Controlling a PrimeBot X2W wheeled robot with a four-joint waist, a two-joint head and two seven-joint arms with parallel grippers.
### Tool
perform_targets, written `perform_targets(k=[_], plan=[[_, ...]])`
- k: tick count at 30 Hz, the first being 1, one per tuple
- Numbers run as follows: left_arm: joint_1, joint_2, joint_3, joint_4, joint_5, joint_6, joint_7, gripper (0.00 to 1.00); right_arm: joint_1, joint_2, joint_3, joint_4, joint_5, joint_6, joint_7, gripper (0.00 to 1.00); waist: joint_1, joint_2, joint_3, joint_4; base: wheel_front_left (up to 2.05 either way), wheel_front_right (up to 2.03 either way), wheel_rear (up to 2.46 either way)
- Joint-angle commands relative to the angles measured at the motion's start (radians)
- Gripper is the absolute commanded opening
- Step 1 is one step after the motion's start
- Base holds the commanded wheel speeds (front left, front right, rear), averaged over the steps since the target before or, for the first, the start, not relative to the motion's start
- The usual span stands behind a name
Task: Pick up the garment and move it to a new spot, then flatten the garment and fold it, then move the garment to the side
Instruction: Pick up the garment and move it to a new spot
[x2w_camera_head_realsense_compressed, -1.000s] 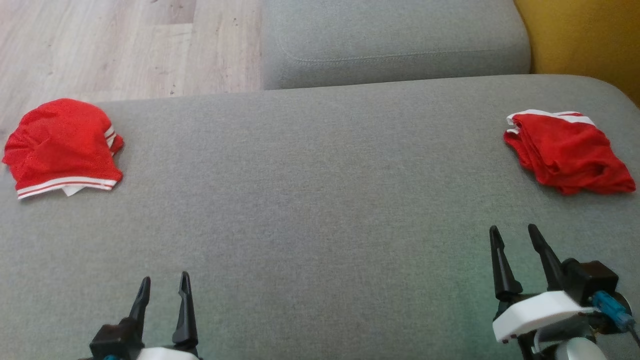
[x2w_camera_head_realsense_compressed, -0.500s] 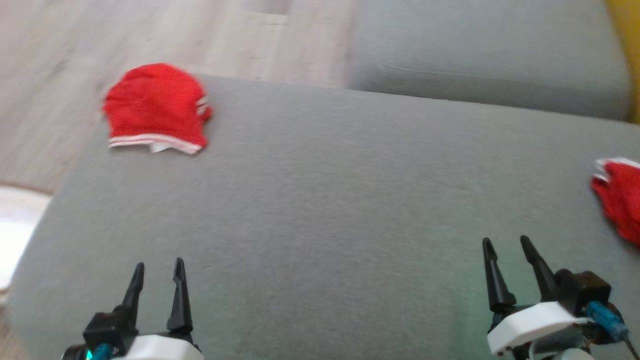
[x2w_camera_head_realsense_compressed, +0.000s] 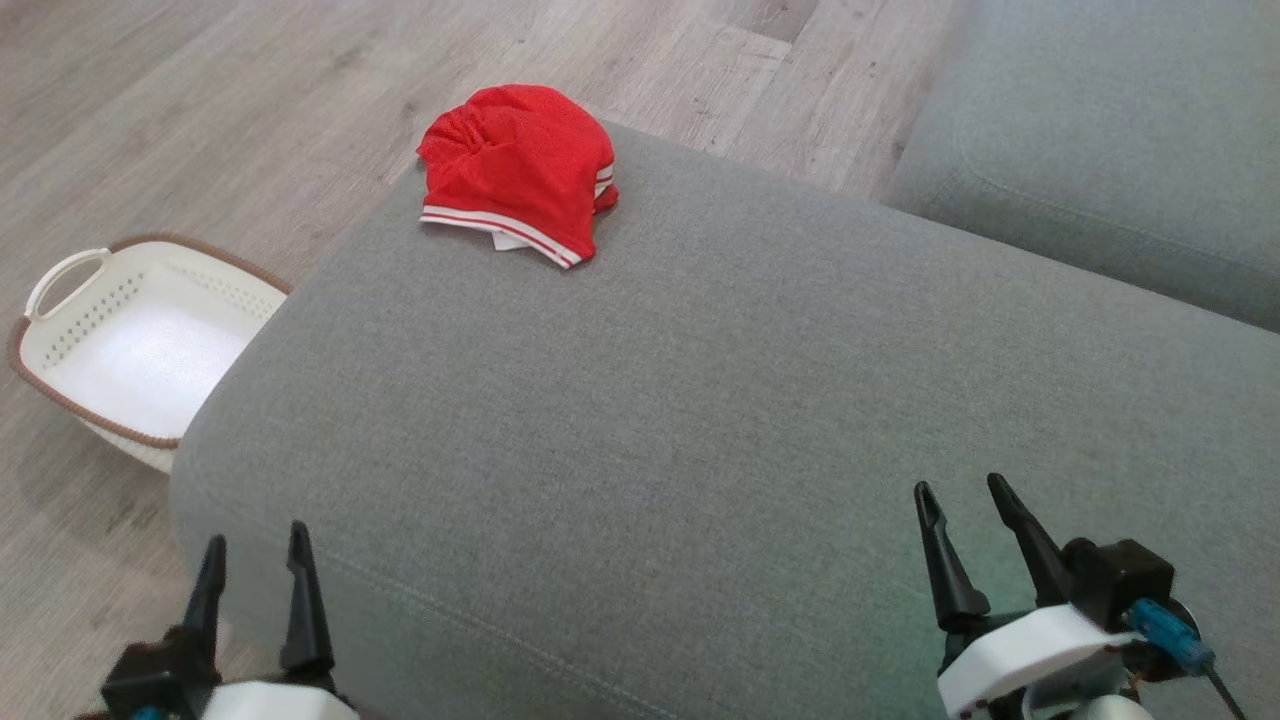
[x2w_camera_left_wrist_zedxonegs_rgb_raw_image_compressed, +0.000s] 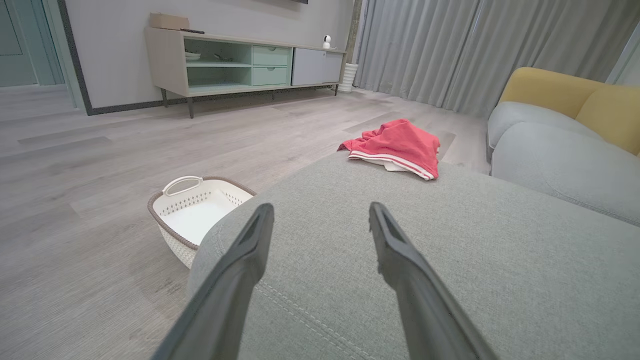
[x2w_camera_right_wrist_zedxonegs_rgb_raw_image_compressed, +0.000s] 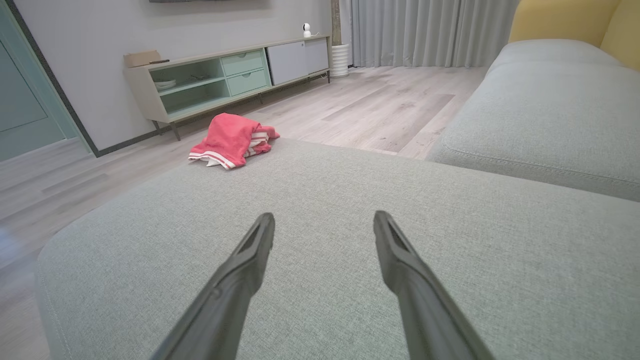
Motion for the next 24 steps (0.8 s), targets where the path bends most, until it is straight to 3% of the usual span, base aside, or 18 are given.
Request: perform_targets(k=[1,4,9,10,14,19,24], plan=[[-0.051,0.03,0.058,-0.045,-0.008,0.002,-0.01,1.0,-0.057,-0.007,0.026,-0.031,0.002,0.007,-0.002,1.0,0.0,-0.0001,0.003,0.002,0.0,0.0,0.0],[-0.068,0.077,0.085,-0.084,-0.006,0.002,0.006,1.0,-0.058,-0.007,0.024,-0.045,-0.005,0.007,0.006,1.0,0.0,-0.0001,0.011,0.007,0.0,0.0,0.0],[-0.18,0.21,0.166,-0.154,0.004,-0.015,0.063,1.0,-0.09,-0.007,0.0,-0.12,-0.056,0.007,0.043,1.0,0.0,-0.0001,0.08,-0.016,0.0,0.0,0.0],[-0.18,0.21,0.166,-0.154,0.004,-0.015,0.063,1.0,-0.09,-0.007,0.0,-0.12,-0.056,0.007,0.043,1.0,0.0,-0.0001,0.08,-0.016,0.0,0.0,0.0],[-0.347,0.294,0.24,-0.176,-0.013,-0.044,0.108,1.0,-0.15,-0.007,-0.012,-0.199,-0.105,0.007,0.09,1.0,0.0,-0.0001,0.173,-0.064,0.0,0.0,0.0],[-0.613,0.374,0.308,-0.087,-0.036,-0.088,0.159,1.0,-0.241,-0.007,-0.005,-0.284,-0.164,0.007,0.148,1.0,0.0,-0.0001,0.297,-0.155,0.0,0.0,0.0],[-0.864,0.402,0.321,0.076,-0.061,-0.134,0.197,1.0,-0.297,-0.007,-0.003,-0.346,-0.222,0.007,0.197,1.0,0.0,-0.0001,0.401,-0.257,0.0,0.0,0.0]])
